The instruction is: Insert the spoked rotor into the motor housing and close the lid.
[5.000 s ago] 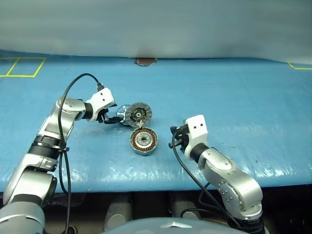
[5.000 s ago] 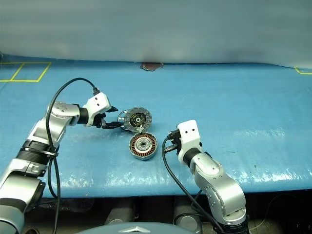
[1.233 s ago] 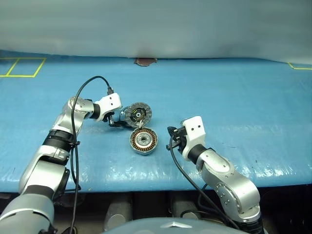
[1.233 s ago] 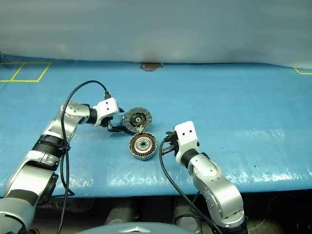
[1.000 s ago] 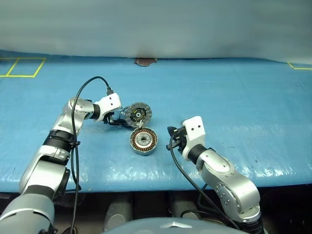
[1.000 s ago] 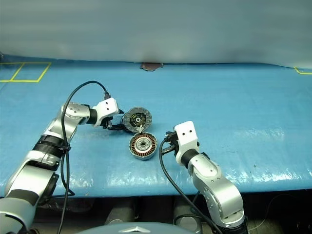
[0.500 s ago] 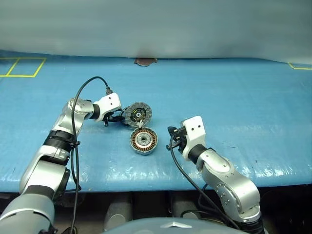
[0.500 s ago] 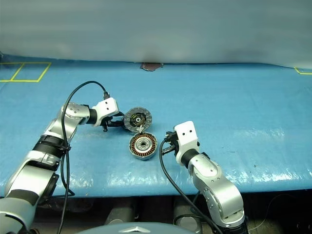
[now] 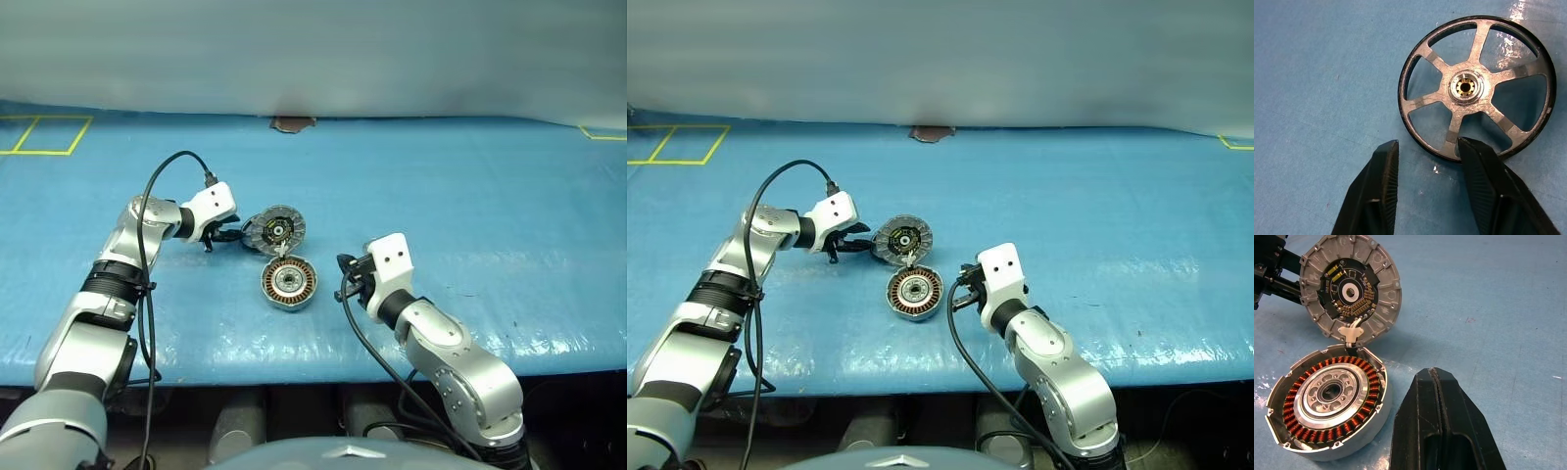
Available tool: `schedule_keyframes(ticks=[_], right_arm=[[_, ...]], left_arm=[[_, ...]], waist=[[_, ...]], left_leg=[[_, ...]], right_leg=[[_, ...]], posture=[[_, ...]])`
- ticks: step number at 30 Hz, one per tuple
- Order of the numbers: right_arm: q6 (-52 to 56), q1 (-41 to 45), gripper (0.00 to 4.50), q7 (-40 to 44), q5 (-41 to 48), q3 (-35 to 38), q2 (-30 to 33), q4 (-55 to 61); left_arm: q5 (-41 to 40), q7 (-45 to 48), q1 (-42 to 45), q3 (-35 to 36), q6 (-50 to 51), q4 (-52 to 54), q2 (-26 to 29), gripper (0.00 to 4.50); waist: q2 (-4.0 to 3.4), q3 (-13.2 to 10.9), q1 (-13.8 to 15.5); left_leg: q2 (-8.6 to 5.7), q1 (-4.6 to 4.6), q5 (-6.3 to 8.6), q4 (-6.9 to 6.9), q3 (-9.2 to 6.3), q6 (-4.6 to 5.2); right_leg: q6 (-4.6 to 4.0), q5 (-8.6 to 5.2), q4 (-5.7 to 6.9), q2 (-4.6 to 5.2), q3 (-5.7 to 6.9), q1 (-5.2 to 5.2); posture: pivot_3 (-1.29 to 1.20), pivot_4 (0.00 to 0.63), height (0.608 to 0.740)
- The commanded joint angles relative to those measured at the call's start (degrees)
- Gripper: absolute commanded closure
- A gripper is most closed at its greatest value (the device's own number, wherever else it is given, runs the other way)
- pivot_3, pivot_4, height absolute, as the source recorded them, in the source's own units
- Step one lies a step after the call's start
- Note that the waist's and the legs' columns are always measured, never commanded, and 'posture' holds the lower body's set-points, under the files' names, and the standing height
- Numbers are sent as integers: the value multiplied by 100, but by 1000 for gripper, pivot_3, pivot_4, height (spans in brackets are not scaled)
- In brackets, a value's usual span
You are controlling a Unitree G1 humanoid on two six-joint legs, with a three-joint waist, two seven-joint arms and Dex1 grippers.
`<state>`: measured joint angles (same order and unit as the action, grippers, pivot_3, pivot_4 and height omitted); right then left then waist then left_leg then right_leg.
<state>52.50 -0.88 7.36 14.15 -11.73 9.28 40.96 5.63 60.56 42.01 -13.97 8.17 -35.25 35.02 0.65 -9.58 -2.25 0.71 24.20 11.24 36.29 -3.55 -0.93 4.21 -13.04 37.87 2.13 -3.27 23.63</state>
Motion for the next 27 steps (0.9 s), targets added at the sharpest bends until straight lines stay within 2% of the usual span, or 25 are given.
schedule_keyframes(ticks=[1,14,17,22,27], right_arm=[[-170,61,4500,11,6,37,-21,108],[-187,40,4500,-3,-18,41,-37,117],[-190,53,4500,-6,-24,34,-43,110],[-222,59,4500,-3,-36,21,-40,91],[-257,37,4500,-25,-45,15,-52,90]], left_arm=[[2,-50,176,126,-3,169,91,3497],[-146,-39,251,234,-21,120,22,3497],[-241,303,208,169,13,228,78,2927],[-230,195,287,217,85,181,22,1290],[-119,141,320,98,-19,105,-11,1290]], waist=[[0,0,2],[0,0,2],[0,0,2],[0,0,2],[0,0,0]], left_leg=[[0,0,0,0,0,0],[0,0,0,0,0,0],[0,0,0,0,0,0],[0,0,0,0,0,0],[0,0,0,0,0,0]], right_leg=[[0,0,0,0,0,0],[0,0,0,0,0,0],[0,0,0,0,0,0],[0,0,0,0,0,0],[0,0,-1,0,-1,0]], posture=[[0,150,740],[0,150,740],[0,150,740],[0,150,740],[0,150,740]])
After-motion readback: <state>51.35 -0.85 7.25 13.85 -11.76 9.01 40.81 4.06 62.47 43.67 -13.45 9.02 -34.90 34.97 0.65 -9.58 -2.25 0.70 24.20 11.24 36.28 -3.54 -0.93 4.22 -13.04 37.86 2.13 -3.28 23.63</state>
